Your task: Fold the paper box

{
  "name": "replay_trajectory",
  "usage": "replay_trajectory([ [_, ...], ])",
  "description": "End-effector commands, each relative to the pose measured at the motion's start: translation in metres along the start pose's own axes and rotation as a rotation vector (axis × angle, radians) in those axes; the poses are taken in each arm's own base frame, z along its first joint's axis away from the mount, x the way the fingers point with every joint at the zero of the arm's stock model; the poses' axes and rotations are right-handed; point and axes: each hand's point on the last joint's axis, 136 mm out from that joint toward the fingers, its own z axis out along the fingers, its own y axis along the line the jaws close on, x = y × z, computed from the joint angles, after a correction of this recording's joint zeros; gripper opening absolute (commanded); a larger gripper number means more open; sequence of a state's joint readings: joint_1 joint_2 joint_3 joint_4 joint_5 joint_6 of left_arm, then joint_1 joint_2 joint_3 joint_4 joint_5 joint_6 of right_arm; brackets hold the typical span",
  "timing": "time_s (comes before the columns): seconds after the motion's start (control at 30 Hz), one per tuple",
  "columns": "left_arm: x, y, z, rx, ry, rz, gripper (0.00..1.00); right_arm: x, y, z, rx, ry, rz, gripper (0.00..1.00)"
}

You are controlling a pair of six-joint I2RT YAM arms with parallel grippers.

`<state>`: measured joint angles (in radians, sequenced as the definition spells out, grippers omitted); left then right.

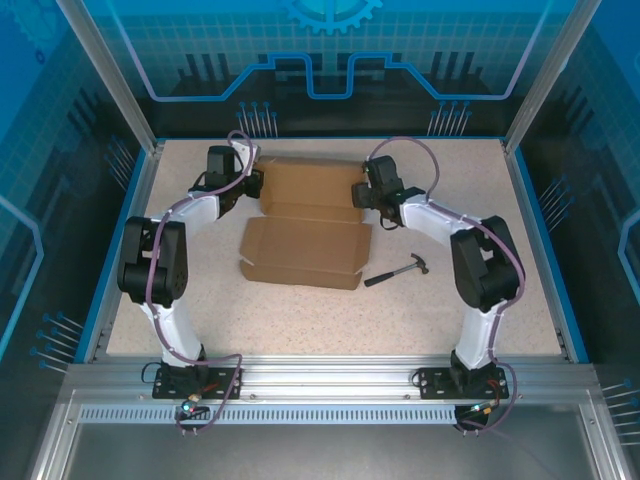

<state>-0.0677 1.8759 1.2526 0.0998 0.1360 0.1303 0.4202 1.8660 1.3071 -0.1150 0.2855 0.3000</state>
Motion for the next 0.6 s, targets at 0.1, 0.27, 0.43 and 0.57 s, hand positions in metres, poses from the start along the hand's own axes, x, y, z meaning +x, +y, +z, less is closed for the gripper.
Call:
replay_trajectory([
  [0.1,-0.019,0.001,-0.02,-0.038,0.029,0.073,0.0,-0.01,0.019,-0.063,-0.144,-0.038,-0.094,0.73],
  [0.27,-0.014,-0.01,-0.026,0.031,0.086,0.184,0.0,-0.029,0.029,-0.098,-0.186,-0.123,-0.361,0.78],
  [0.43,-0.015,-0.027,-0.026,0.14,0.116,0.25,0.0,-0.042,0.057,-0.098,-0.283,-0.116,-0.583,0.81],
  [0.57,-0.02,-0.033,-0.025,0.187,0.127,0.262,0.0,-0.047,0.077,-0.087,-0.351,-0.079,-0.693,0.83],
])
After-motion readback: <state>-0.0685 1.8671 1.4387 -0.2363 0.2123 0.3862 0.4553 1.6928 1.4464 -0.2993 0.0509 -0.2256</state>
